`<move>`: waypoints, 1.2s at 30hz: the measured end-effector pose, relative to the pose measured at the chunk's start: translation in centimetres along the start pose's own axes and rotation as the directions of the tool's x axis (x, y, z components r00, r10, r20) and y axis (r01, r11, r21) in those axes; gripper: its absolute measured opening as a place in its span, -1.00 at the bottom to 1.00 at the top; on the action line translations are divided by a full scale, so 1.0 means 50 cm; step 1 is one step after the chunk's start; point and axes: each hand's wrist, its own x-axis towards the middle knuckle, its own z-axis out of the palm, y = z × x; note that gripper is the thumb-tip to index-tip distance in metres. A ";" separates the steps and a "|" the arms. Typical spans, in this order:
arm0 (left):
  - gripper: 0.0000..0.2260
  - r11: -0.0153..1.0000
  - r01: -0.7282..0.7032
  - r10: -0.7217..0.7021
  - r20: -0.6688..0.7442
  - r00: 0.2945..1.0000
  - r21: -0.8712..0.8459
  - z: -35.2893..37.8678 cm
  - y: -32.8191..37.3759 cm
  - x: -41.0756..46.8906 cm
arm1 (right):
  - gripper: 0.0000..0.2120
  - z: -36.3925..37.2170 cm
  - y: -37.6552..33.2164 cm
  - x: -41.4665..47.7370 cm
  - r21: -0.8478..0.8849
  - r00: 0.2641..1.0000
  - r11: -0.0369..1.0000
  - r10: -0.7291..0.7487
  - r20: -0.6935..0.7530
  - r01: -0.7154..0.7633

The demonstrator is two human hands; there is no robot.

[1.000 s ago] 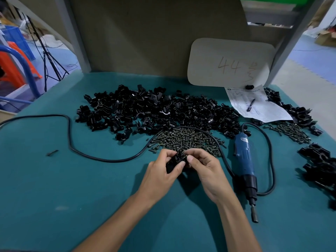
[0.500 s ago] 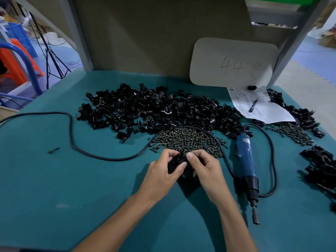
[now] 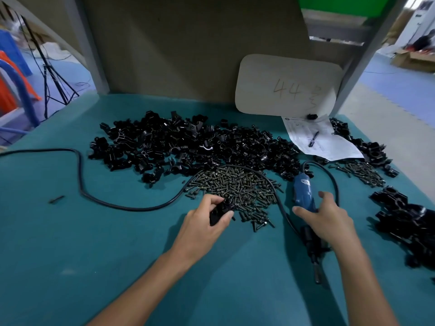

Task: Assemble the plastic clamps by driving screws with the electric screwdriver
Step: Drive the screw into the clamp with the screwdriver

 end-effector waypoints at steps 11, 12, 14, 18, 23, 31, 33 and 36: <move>-0.74 0.999 -0.029 0.027 0.062 0.998 0.036 0.000 -0.004 -0.003 | -0.73 -0.020 -0.067 -0.014 0.943 0.998 0.326 -0.006 0.067 -0.062; -0.74 0.999 -0.028 0.026 0.059 0.998 0.030 0.000 -0.004 -0.003 | -0.69 -0.017 -0.066 -0.016 0.880 1.000 0.475 -0.006 0.027 -0.021; -0.74 0.999 -0.025 0.024 0.051 0.998 0.021 -0.001 -0.002 -0.005 | -0.61 -0.006 -0.054 -0.024 0.664 0.997 0.745 -0.009 -0.075 0.057; -0.80 0.999 -0.041 0.041 0.043 0.998 -0.008 0.000 0.001 -0.005 | -0.33 0.026 -0.027 -0.028 0.206 0.986 0.978 -0.003 -0.168 0.038; -0.80 0.999 -0.042 0.042 0.038 0.998 -0.002 0.002 -0.002 -0.004 | -0.65 0.038 -0.069 -0.068 0.155 0.856 0.900 -0.317 -0.409 0.407; -0.73 0.999 -0.043 0.041 -0.099 0.994 -0.022 -0.003 -0.003 0.002 | -0.85 0.159 -0.157 -0.109 0.848 0.845 0.501 -0.518 0.134 0.173; -0.71 0.999 -0.046 0.043 -0.114 0.993 -0.024 -0.002 -0.004 0.004 | -0.85 0.166 -0.151 -0.104 0.897 0.857 0.431 -0.495 0.144 0.098; -0.68 0.998 -0.050 0.046 -0.113 0.993 -0.031 -0.003 -0.005 0.006 | -0.83 0.179 -0.147 -0.104 0.911 0.861 0.406 -0.486 0.151 0.069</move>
